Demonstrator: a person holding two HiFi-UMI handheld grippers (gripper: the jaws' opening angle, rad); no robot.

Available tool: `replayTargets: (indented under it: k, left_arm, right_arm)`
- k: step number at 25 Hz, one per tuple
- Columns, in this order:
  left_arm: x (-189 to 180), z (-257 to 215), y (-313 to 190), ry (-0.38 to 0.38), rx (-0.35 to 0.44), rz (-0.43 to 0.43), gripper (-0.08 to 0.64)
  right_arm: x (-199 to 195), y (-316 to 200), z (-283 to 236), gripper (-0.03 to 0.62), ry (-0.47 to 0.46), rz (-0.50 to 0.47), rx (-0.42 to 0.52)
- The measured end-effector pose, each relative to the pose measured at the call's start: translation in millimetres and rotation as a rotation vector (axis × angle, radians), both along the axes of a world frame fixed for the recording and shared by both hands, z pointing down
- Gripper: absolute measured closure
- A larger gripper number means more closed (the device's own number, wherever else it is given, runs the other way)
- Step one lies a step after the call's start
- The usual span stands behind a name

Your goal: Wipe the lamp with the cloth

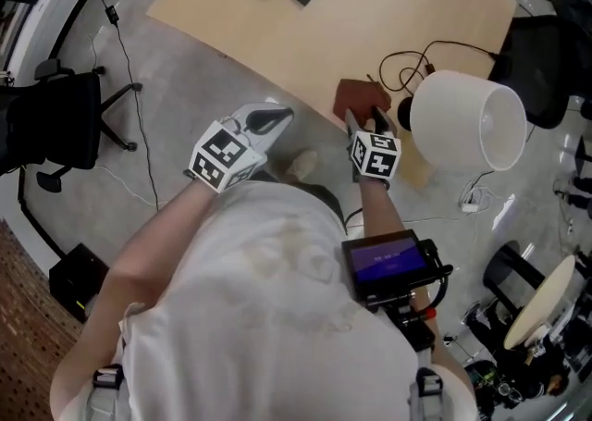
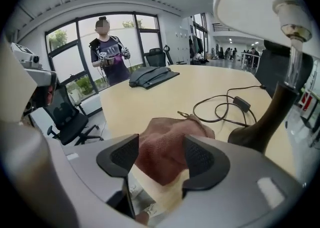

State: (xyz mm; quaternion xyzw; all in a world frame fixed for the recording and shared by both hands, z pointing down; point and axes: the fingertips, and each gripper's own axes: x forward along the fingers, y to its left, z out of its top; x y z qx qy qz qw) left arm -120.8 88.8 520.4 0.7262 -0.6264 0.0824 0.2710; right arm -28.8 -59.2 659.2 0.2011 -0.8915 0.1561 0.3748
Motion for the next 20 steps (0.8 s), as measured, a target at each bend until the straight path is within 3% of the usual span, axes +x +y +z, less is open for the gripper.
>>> replayTargets:
  k: [4,9,13,16,20]
  left_arm:
    - [-15.3,2.1,11.8,0.006,-0.002,-0.034,0.558]
    - [-25.3,4.8,17.2,0.006,-0.017,-0.052,0.558]
    - [-27.0,7.3,20.1,0.017,-0.023,-0.04,0.558]
    - [-22.7,3.9,11.3,0.021,-0.019,-0.014,0.558]
    - [-21.3,-4.0,-2.1,0.023,-0.004,0.045,0.558]
  right_arm:
    - [-6.4,-14.6,21.5,0.225,0.103,0.01,0.047]
    - [-9.5,-29.8,35.0,0.217,0.169,0.021,0.077]
    - [-7.3,-31.2,39.5,0.298,0.194,0.037,0.097]
    - [4.1,-33.8,33.3,0.404,0.187,0.055,0.095]
    - [12.4,-24.5,20.7,0.463,0.177,0.054,0.064]
